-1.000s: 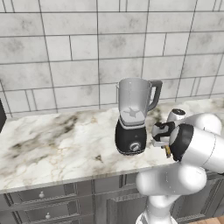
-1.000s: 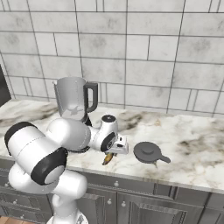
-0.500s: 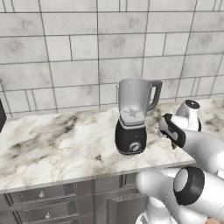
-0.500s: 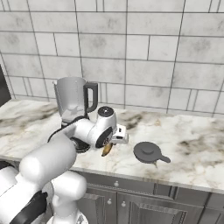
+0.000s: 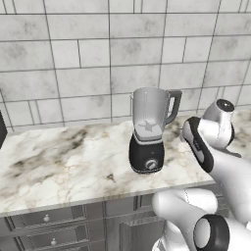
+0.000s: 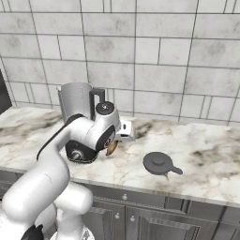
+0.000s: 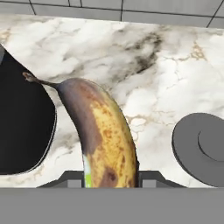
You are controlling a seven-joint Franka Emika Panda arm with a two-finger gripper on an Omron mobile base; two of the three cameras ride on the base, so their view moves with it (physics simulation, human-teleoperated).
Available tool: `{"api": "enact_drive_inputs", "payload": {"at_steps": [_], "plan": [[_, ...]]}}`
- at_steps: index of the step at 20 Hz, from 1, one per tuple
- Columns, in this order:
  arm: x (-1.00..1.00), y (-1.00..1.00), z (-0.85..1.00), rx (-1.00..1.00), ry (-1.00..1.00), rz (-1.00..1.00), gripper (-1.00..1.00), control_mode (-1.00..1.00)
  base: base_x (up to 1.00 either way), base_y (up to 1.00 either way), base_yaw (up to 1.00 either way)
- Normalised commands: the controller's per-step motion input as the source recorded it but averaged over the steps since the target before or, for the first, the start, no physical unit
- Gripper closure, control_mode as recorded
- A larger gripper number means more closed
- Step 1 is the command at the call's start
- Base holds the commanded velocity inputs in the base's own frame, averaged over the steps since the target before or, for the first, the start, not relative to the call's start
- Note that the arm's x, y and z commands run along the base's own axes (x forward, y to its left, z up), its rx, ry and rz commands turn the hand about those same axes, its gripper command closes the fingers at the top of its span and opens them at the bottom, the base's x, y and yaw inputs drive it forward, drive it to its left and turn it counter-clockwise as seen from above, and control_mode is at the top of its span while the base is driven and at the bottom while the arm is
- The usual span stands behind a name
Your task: Open the blender lid, put the banana in the blender, close the lid, and start the blender.
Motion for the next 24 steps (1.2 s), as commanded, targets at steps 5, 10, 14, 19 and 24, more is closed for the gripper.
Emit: {"api": "enact_drive_inputs", "payload": {"at_steps": [5,10,14,19,24], "plan": [[-0.20,0.00,0.87,0.00,-0.11,0.00,1.00,-1.00,0.00,0.00,0.00],[-0.49,0.03,0.69,0.00,-0.21,0.00,1.00,-1.00,0.00,0.00,0.00],[-0.51,0.16,0.75,0.00,-0.22,0.00,1.00,-1.00,0.00,0.00,0.00],[-0.37,0.32,0.74,-0.01,-0.18,0.02,1.00,-1.00,0.00,0.00,0.00],[-0.10,0.50,0.65,-0.02,-0.13,0.03,1.00,-1.00,0.00,0.00,0.00]]}}
